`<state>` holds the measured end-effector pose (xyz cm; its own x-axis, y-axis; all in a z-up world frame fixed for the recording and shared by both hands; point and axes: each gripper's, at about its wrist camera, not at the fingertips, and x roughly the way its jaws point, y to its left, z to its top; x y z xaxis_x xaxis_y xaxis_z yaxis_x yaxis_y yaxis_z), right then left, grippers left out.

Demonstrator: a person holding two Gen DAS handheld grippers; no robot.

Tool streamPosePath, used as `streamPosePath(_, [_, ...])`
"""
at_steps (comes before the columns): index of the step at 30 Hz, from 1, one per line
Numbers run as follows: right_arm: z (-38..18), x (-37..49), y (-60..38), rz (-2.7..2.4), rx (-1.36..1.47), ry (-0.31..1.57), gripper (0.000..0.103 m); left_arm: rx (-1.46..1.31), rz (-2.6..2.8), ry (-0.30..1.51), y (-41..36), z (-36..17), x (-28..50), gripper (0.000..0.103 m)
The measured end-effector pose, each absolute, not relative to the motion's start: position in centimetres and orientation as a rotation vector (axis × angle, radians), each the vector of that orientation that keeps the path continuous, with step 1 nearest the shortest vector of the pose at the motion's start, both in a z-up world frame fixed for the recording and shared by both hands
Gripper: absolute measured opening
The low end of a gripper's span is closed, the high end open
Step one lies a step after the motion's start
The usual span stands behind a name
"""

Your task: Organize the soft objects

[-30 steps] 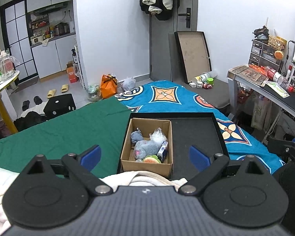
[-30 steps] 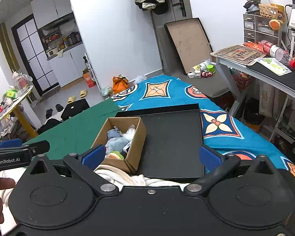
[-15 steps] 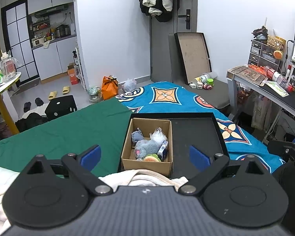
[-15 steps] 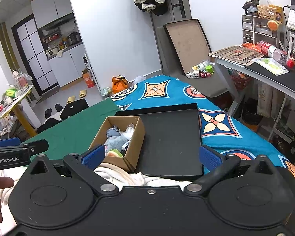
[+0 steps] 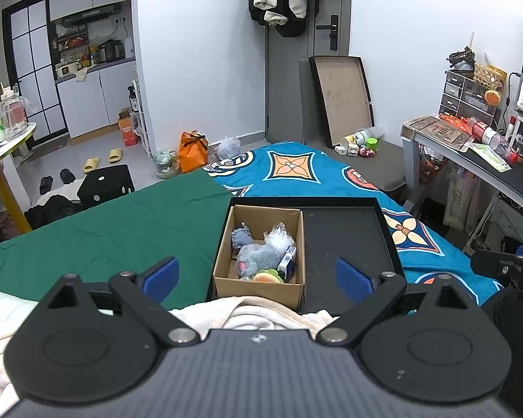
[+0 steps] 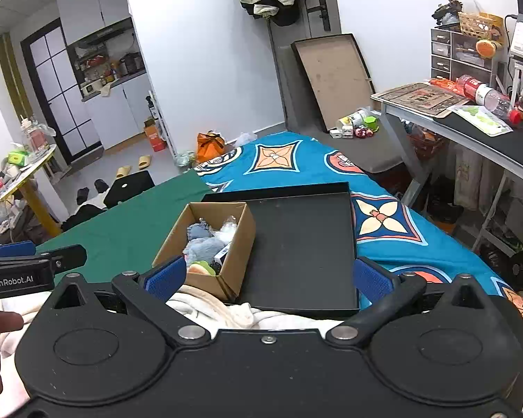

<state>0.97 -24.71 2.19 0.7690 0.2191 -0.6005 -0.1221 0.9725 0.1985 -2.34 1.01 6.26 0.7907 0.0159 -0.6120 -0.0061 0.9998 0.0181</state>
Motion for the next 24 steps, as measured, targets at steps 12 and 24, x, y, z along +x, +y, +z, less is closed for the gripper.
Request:
streamPosePath(12, [2.16,0.70,-24.15,0.186,0.123,0.667,0.103,-0.008,0.008,0.669,1.30,5.66,-2.22,0.096])
streamPosePath(24, [2.03,0.67,-23.86,0.177,0.114,0.671,0.103,-0.011,0.005,0.677,1.61,5.34,-2.16,0.096])
